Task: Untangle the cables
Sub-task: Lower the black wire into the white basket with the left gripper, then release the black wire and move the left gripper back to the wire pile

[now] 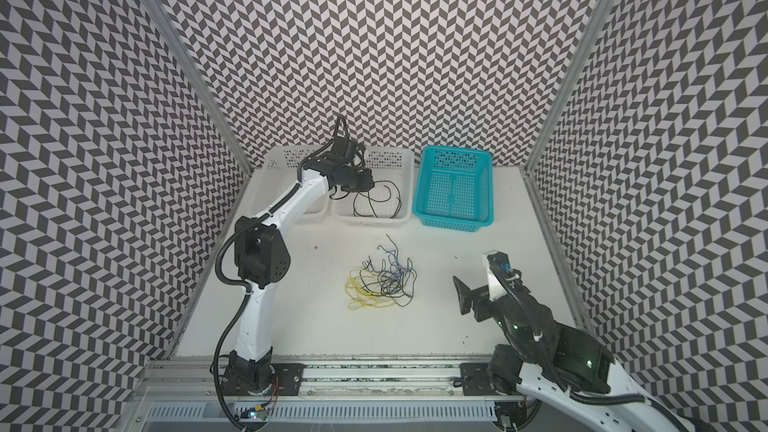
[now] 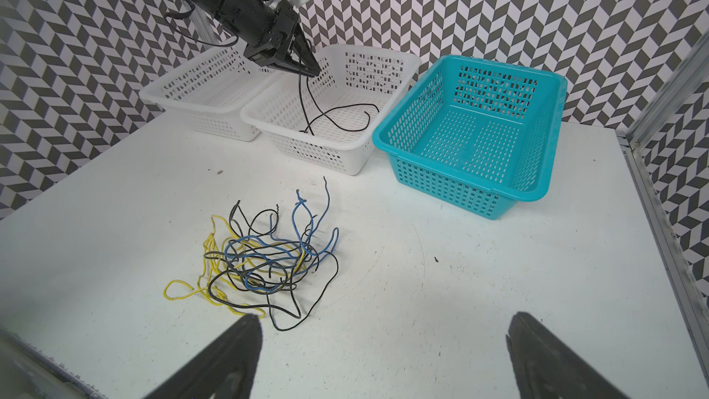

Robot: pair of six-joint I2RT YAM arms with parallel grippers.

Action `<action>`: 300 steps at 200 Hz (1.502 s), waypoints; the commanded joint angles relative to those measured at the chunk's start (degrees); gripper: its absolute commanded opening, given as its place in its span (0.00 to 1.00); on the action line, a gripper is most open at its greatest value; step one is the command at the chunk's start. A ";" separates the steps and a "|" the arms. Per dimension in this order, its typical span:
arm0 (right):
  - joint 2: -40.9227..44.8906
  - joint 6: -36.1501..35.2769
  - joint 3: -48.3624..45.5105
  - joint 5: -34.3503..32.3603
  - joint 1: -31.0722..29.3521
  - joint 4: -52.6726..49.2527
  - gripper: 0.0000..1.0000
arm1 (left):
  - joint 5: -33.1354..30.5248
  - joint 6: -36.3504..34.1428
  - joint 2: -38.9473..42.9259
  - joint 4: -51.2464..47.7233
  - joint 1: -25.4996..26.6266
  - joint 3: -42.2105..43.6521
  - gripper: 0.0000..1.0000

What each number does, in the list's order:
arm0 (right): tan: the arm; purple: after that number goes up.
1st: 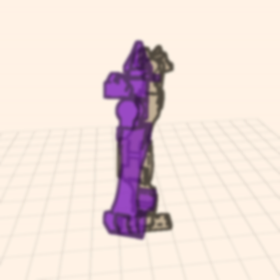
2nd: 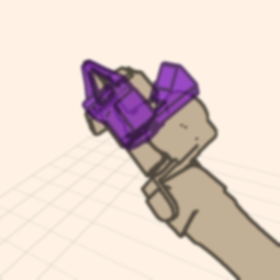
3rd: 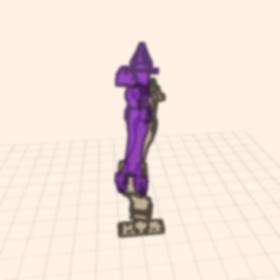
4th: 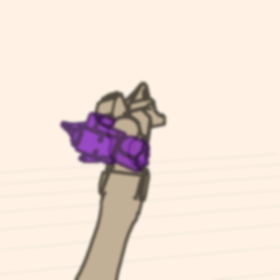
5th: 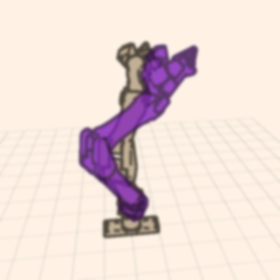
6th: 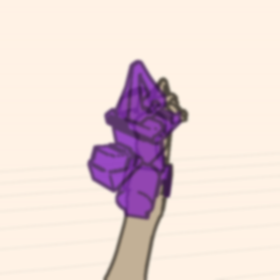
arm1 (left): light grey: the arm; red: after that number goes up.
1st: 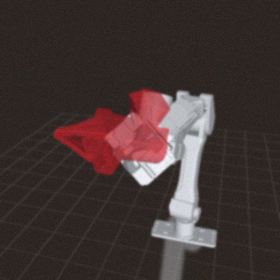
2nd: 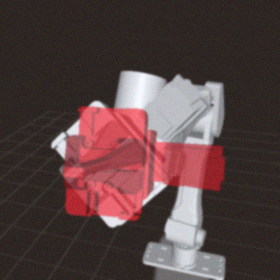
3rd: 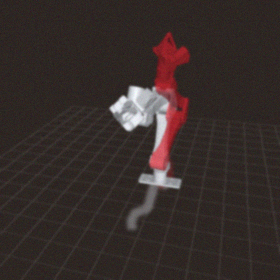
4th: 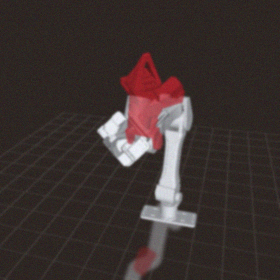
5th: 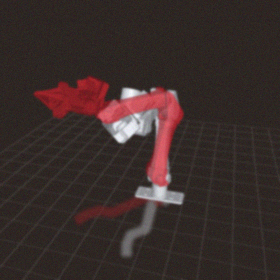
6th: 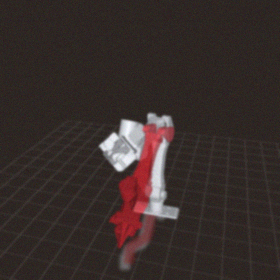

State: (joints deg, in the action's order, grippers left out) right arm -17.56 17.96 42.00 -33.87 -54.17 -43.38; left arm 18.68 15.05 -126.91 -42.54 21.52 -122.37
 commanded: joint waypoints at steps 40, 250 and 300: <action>0.91 -0.25 -0.44 0.19 -0.37 1.54 1.00 | 0.95 -0.03 0.68 -4.20 0.56 -2.07 0.38; -0.67 -0.91 -0.69 2.43 -0.39 1.97 1.00 | -20.19 -3.41 14.23 -16.17 7.56 -6.68 0.71; -6.84 -1.95 0.16 10.66 -0.33 2.37 1.00 | -19.60 -0.82 31.69 -6.75 12.28 18.89 0.74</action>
State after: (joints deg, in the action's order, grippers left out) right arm -21.28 16.93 42.00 -28.49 -54.17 -43.27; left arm -1.06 12.29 -103.15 -53.76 32.27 -114.24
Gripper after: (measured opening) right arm 0.993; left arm 0.735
